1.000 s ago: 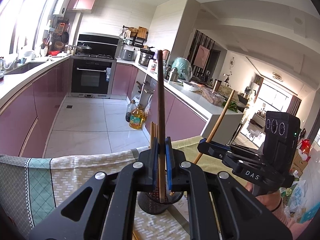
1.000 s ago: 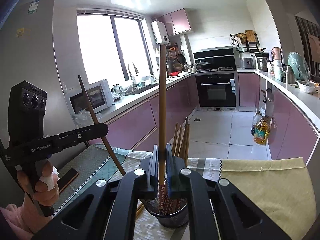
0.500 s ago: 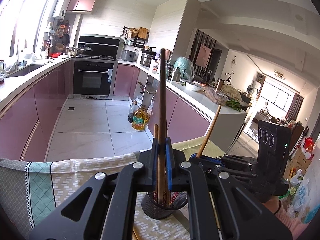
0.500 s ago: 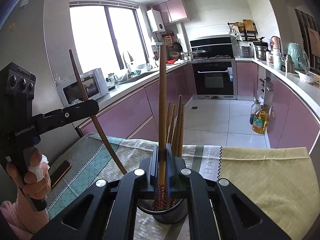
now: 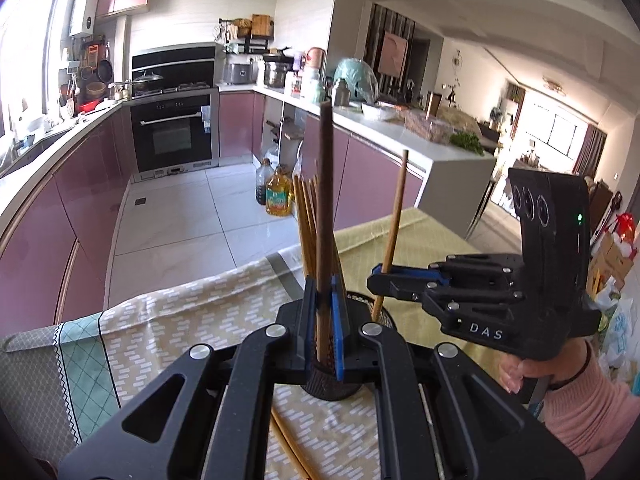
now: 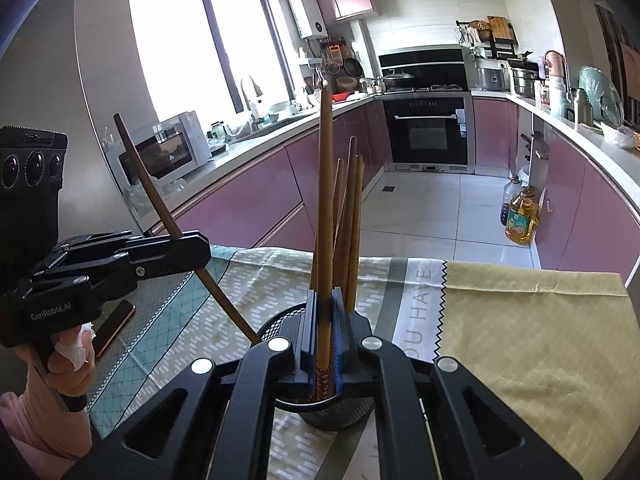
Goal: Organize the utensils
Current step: 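Lower and open the left tool into the holder while the right tool releases its chopstick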
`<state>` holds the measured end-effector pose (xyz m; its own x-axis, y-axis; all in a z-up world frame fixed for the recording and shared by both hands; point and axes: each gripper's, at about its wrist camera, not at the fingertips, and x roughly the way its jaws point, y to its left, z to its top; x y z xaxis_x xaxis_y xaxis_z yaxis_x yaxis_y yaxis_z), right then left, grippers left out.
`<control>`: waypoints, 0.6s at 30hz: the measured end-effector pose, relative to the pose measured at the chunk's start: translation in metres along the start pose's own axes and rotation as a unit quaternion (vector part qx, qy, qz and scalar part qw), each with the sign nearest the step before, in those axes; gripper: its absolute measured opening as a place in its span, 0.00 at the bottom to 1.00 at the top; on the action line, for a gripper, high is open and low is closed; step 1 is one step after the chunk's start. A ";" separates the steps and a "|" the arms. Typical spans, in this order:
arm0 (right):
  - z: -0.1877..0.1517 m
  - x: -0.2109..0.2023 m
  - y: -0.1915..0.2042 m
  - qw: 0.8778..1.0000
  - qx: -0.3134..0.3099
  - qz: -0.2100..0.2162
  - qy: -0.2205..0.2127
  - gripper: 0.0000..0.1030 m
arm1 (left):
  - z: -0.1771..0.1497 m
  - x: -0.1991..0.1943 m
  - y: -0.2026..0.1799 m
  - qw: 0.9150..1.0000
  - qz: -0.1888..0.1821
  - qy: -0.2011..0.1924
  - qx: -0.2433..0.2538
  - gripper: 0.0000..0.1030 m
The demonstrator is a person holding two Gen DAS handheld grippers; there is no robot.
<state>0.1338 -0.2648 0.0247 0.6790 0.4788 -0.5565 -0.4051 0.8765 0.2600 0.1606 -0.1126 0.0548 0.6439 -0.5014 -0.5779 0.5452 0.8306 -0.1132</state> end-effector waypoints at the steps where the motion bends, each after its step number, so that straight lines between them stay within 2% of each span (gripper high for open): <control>1: -0.001 0.003 -0.001 1.000 0.002 0.000 0.006 0.06 | -0.001 0.004 -0.001 1.000 -0.001 0.008 0.005 0.07; 6: -0.002 0.012 -0.006 1.000 0.014 -0.002 0.018 0.08 | -0.001 0.026 -0.002 0.999 0.002 0.036 0.005 0.08; 11: -0.004 0.013 -0.007 1.000 0.020 -0.004 0.017 0.08 | -0.004 0.047 0.007 0.998 0.005 0.060 -0.016 0.09; 15: -0.006 0.011 -0.008 1.000 0.022 -0.007 0.013 0.14 | -0.009 0.054 0.011 0.998 0.002 0.065 -0.024 0.14; 18: -0.008 0.009 -0.007 1.000 0.021 -0.006 0.010 0.20 | -0.015 0.050 0.015 0.998 0.003 0.055 -0.028 0.19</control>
<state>0.1373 -0.2670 0.0116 0.6714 0.4672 -0.5753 -0.3706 0.8839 0.2852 0.1929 -0.1214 0.0125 0.5821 -0.4701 -0.6634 0.5087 0.8471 -0.1539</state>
